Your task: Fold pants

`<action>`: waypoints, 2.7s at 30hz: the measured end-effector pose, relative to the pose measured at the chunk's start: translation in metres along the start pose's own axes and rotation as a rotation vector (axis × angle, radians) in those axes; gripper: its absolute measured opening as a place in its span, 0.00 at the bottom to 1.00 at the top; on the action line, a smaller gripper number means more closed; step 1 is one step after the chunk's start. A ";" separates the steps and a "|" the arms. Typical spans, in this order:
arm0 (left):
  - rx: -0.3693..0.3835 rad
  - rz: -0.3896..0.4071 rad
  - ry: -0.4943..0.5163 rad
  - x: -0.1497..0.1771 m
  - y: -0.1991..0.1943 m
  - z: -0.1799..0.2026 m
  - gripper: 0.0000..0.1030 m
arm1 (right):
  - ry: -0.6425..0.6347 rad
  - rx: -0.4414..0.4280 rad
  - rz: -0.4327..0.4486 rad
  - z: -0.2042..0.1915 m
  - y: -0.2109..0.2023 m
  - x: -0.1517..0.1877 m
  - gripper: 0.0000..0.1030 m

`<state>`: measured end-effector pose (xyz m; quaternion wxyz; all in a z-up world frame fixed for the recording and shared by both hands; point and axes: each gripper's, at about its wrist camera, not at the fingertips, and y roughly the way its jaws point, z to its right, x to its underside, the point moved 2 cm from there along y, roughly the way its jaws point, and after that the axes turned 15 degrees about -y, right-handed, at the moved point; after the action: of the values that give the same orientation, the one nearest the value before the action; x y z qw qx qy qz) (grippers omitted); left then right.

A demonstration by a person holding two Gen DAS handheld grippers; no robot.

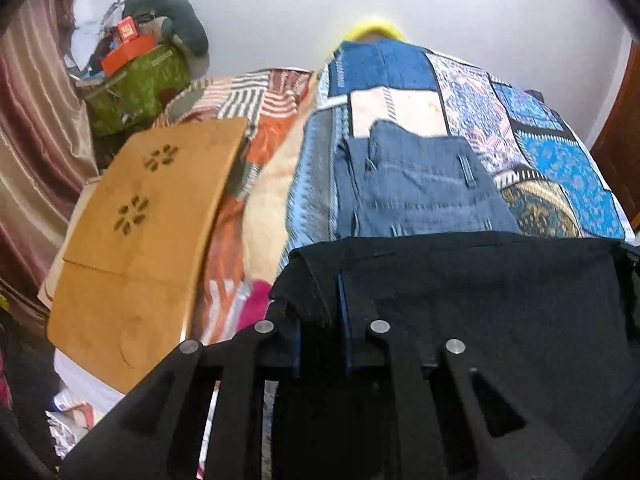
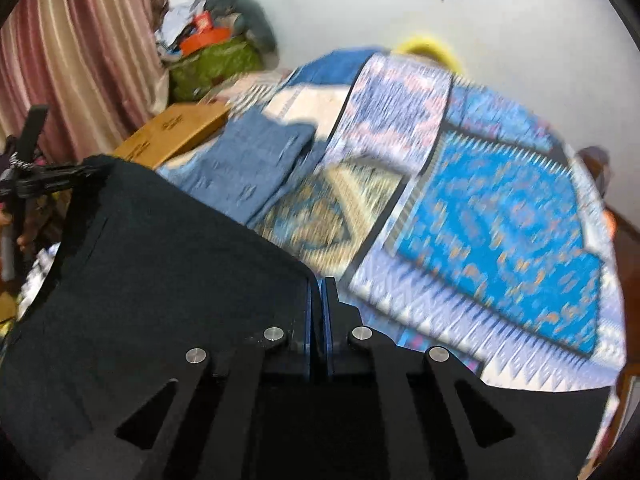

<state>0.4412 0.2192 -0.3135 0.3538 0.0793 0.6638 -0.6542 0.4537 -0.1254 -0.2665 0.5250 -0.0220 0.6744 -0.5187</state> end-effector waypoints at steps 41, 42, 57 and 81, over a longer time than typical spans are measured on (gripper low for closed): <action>0.029 -0.017 0.012 0.228 -0.168 -0.099 0.09 | 0.171 -0.161 0.160 -0.177 -0.164 0.129 0.03; 0.028 -0.030 0.005 0.232 -0.164 -0.100 0.09 | 0.176 -0.158 0.150 -0.179 -0.162 0.133 0.03; -0.068 -0.106 0.002 0.240 -0.171 -0.112 0.32 | 0.121 -0.033 0.102 -0.165 -0.205 0.139 0.04; 0.039 0.024 0.107 0.116 -0.146 0.039 0.89 | 0.180 0.039 -0.010 -0.035 -0.107 0.072 0.62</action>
<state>0.2874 0.1228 -0.2571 0.3238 0.1289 0.6679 -0.6576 0.3407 -0.1926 -0.2419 0.4602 0.0314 0.7085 -0.5341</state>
